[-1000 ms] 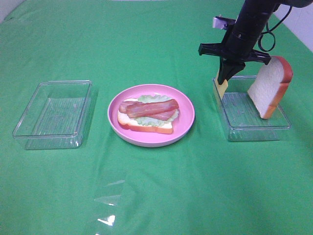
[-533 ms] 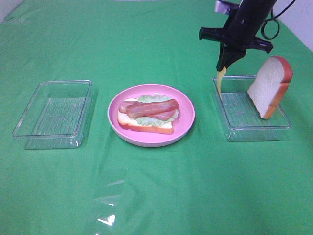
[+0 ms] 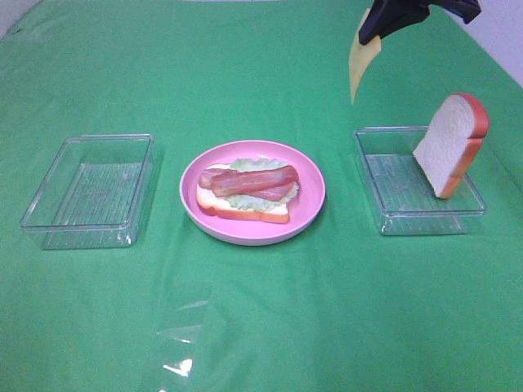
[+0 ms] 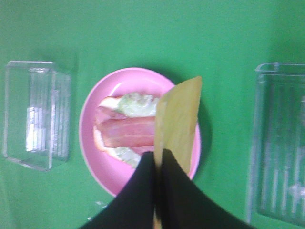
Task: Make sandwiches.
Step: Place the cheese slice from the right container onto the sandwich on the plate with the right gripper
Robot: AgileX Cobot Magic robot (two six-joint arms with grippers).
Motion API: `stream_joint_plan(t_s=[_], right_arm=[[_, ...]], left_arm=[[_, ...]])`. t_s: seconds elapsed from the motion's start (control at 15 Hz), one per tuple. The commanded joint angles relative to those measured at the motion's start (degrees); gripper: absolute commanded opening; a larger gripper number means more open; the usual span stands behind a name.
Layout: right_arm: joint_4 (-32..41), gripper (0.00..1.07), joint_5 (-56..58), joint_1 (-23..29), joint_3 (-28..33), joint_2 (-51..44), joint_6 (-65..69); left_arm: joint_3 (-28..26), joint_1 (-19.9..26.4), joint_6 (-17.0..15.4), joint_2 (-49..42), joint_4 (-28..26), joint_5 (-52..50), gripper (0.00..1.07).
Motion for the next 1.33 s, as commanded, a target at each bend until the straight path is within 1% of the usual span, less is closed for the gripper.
stream_joint_plan(t_s=[0.07, 0.13, 0.2, 0.4, 0.47, 0.6, 0.67, 0.73, 0.8, 0.93, 1.0, 1.13, 1.27, 1.33], right_arm=[[13.06, 0.00, -9.28, 0.11, 13.35, -6.88, -12.61], [16.79, 0.00, -10.89, 0.11, 18.33, -9.11, -15.99], [18.16, 0.00, -11.75, 0.11, 21.37, -10.26, -17.82], [19.08, 0.00, -12.32, 0.11, 24.35, -10.31, -15.53], [20.74, 0.00, -13.06, 0.11, 24.75, -9.74, -14.78], [26.47, 0.00, -14.90, 2.18, 24.75, -6.93, -17.65], [30.77, 0.00, -16.04, 4.58, 24.75, -4.93, -20.80], [38.27, 0.00, -17.93, 8.02, 24.58, -1.66, -25.04], [42.80, 0.00, -19.08, 9.91, 24.58, 0.34, -27.96], [51.51, 0.00, -19.60, 11.57, 24.58, 4.24, -33.63], [54.66, 0.00, -19.60, 11.57, 24.58, 5.56, -35.64], [58.33, 0.00, -21.14, 11.52, 24.52, 7.96, -37.07], [58.21, 0.00, -22.17, 11.52, 23.66, 9.57, -37.07], [58.10, 0.00, -22.17, 11.52, 22.29, 11.52, -36.61]], left_arm=[[0.23, -0.17, -0.34, -0.86, -0.34, -0.34, 0.97], [0.23, -0.17, -0.34, -0.86, -0.34, -0.34, 0.97], [0.23, -0.17, -0.34, -0.86, -0.34, -0.34, 0.97], [0.23, -0.17, -0.34, -0.86, -0.34, -0.34, 0.97], [0.23, -0.17, -0.34, -0.86, -0.34, -0.34, 0.97], [0.23, -0.17, -0.34, -0.86, -0.40, -0.34, 0.97], [0.23, -0.17, -0.34, -0.86, -0.40, -0.34, 0.97], [0.23, -0.17, -0.34, -0.86, -0.46, -0.34, 0.97], [0.23, -0.17, -0.34, -0.86, -0.46, -0.34, 0.97], [0.23, -0.17, -0.34, -0.86, -0.46, -0.34, 0.97], [0.23, -0.17, -0.34, -0.86, -0.52, -0.34, 0.97], [0.23, -0.17, -0.34, -0.86, -0.52, -0.34, 0.97], [0.23, -0.17, -0.34, -0.86, -0.52, -0.34, 0.97], [0.23, -0.17, -0.34, -0.86, -0.52, -0.34, 0.97]])
